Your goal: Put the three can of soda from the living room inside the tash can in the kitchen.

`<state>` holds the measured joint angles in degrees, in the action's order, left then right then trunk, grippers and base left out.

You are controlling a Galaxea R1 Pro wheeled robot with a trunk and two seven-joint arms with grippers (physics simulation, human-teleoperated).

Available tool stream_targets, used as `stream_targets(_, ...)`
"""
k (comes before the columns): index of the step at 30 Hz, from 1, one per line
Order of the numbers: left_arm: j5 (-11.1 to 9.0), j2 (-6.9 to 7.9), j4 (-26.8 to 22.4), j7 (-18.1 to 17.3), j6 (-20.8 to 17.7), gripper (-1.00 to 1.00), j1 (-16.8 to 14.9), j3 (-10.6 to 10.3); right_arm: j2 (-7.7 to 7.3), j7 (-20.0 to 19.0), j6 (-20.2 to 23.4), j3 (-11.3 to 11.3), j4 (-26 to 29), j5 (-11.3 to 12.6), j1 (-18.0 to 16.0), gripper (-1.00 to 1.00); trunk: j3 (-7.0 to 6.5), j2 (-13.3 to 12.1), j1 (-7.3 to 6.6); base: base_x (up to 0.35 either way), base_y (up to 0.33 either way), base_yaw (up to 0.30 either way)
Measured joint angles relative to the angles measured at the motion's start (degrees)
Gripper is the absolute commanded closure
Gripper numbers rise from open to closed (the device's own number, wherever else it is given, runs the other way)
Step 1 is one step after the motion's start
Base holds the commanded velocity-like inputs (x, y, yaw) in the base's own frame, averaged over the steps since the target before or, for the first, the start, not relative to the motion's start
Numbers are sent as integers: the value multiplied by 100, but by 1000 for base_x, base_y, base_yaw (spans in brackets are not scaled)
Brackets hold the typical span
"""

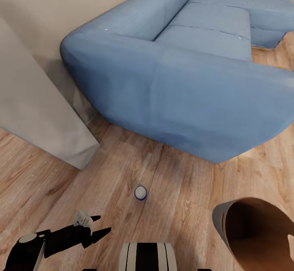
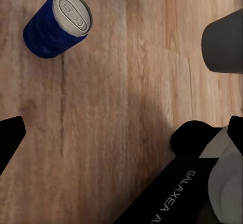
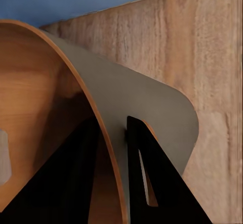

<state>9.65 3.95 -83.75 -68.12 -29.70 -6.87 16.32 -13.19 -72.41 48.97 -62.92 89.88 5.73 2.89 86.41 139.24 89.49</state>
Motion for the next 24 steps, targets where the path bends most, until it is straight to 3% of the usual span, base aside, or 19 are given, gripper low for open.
stream_targets(17, -544, 1, 14, 24, -1, -100, 12, -10, -10, -332, -290, -576, 0, -94, 1, 100, 54, 0, 0, 0, 0, -137)
stream_targets(18, -603, 1, 14, 25, -1, -100, 13, -8, -10, -238, 310, -714, -5, -1, 3, 100, 55, 0, 0, 0, 0, -13)
stream_targets(21, -606, 1, 17, 26, 0, -100, 12, -7, -1, -338, 498, -712, 7, 258, -1, 100, 55, 0, 0, 0, 0, -4)
stream_targets(24, -613, 1, 16, 29, -1, -100, 11, -6, -13, -326, 357, -715, -4, 110, 2, 100, 56, 0, 0, 0, 0, 0)
